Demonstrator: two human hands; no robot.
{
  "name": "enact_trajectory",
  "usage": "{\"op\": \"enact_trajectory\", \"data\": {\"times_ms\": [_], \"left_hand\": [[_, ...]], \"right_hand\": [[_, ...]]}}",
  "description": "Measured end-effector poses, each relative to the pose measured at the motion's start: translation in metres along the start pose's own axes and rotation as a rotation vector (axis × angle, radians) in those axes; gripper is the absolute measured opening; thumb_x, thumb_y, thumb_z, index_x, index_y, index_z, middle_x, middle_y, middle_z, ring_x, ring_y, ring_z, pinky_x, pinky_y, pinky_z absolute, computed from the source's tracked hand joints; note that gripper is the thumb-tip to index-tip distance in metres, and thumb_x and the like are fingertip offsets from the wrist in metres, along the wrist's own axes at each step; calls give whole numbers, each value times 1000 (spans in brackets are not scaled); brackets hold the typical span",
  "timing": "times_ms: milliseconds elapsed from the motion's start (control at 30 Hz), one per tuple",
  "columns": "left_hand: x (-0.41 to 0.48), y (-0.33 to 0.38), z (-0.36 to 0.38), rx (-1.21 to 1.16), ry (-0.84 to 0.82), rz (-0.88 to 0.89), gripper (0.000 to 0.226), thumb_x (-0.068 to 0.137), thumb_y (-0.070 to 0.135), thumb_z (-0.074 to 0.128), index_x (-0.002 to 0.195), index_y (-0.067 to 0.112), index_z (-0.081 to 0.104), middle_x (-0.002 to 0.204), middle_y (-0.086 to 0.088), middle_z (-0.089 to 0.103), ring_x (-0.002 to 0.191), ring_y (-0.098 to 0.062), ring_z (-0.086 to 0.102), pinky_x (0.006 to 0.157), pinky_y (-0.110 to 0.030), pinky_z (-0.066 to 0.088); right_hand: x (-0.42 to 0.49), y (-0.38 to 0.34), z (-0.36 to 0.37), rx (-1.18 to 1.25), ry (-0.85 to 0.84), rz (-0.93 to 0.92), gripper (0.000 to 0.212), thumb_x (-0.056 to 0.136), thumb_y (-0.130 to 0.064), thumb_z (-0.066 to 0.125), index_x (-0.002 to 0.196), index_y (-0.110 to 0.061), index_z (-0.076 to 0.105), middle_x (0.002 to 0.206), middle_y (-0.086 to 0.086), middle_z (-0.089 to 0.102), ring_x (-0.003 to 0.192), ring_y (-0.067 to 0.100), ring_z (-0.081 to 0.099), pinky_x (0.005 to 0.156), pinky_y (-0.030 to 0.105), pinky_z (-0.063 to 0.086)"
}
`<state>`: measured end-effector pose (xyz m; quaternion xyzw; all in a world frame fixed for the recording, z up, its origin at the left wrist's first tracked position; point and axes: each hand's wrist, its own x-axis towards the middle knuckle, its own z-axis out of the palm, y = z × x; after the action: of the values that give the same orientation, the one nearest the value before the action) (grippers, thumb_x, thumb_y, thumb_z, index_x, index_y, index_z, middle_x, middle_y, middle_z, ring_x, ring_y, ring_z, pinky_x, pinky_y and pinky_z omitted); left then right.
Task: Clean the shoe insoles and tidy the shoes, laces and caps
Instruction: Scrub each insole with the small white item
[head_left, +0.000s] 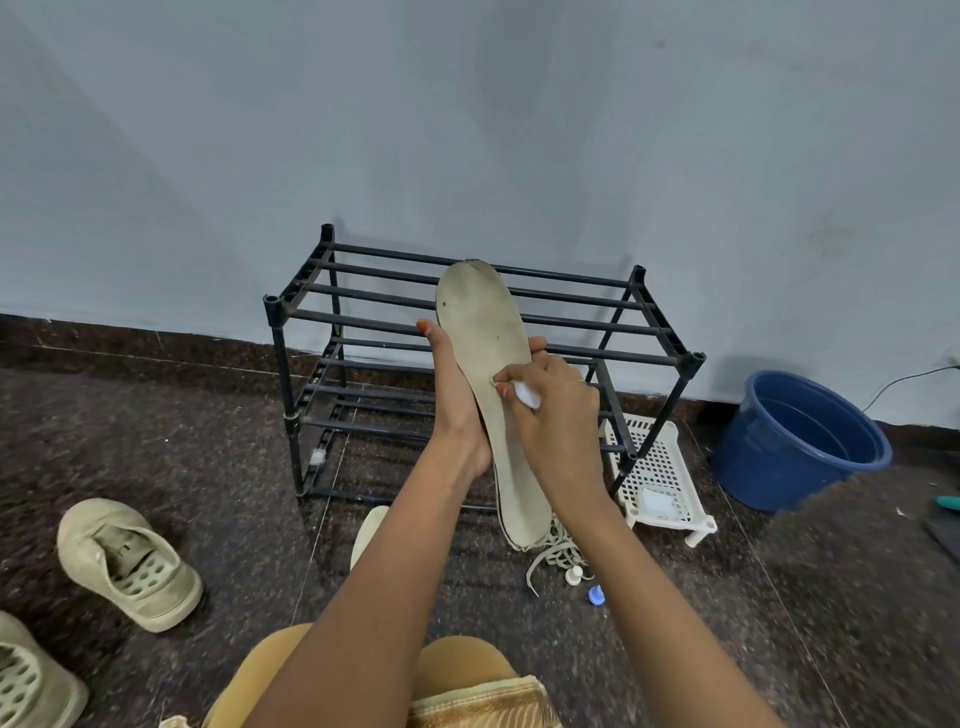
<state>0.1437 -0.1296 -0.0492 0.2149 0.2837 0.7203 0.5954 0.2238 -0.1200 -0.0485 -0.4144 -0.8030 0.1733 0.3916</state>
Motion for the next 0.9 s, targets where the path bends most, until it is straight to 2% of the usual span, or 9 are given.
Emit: {"op": "enact_trajectory", "data": {"times_ms": [100, 233, 367, 433, 500, 633, 700, 833, 900], "left_hand": [[1, 1, -1, 3, -7, -11, 105, 77, 80, -2, 86, 5, 70, 81, -11, 69, 73, -21, 66, 71, -28, 53], [3, 0, -4, 48, 38, -4, 102, 79, 79, -1, 93, 3, 66, 85, -11, 70, 75, -21, 67, 68, -25, 56], [4, -2, -6, 28, 88, 56, 97, 83, 75, 4, 96, 1, 65, 82, -12, 71, 74, -21, 68, 69, -27, 58], [4, -1, -8, 1, 106, 61, 99, 83, 76, 6, 109, -3, 61, 85, -14, 69, 74, -22, 67, 67, -28, 58], [4, 0, -8, -15, 110, 60, 101, 83, 77, 8, 117, -4, 58, 87, -15, 68, 74, -23, 66, 67, -28, 57], [3, 0, -6, -14, 83, 37, 96, 82, 77, 6, 103, 2, 64, 83, -11, 71, 72, -20, 68, 67, -28, 58], [3, 0, -5, 8, 73, 16, 96, 82, 77, 3, 103, 5, 64, 84, -10, 72, 74, -20, 69, 68, -27, 58], [2, 2, -6, 21, 71, 7, 97, 83, 76, 2, 105, 4, 63, 83, -10, 72, 73, -20, 69, 64, -25, 57], [2, 1, -6, 18, 74, 13, 96, 83, 76, 3, 97, 4, 66, 80, -10, 71, 71, -19, 69, 64, -25, 58]], "right_hand": [[-1, 0, 3, 15, 18, 12, 13, 82, -6, 62, 92, -11, 70, 94, 6, 63, 96, 25, 56, 84, 50, 43], [-7, -9, 4, 136, -60, 48, 15, 83, -6, 60, 92, -12, 69, 95, 7, 62, 100, 24, 54, 90, 46, 41], [-14, -16, 1, 187, -112, 64, 15, 84, -6, 60, 92, -13, 70, 97, 6, 62, 95, 14, 52, 80, 12, 36], [-17, -18, -2, 219, -144, 77, 15, 84, -6, 60, 92, -13, 70, 98, 4, 63, 96, 13, 52, 78, 7, 34], [-17, -18, -4, 231, -160, 73, 14, 84, -7, 60, 91, -14, 70, 99, 3, 64, 98, 16, 53, 83, 14, 37], [-11, -14, -2, 148, -110, 24, 12, 83, -8, 61, 88, -14, 70, 94, 7, 64, 95, 22, 55, 88, 40, 42], [-6, -11, 0, 115, -78, 23, 12, 83, -8, 61, 89, -14, 70, 94, 8, 64, 96, 25, 55, 88, 48, 41], [-3, -13, 3, 142, -69, 39, 13, 83, -7, 61, 90, -12, 70, 97, 9, 63, 103, 25, 54, 91, 48, 40], [-6, -15, 2, 162, -96, 44, 13, 83, -6, 61, 90, -12, 70, 94, 7, 63, 98, 19, 53, 90, 36, 40]]}}
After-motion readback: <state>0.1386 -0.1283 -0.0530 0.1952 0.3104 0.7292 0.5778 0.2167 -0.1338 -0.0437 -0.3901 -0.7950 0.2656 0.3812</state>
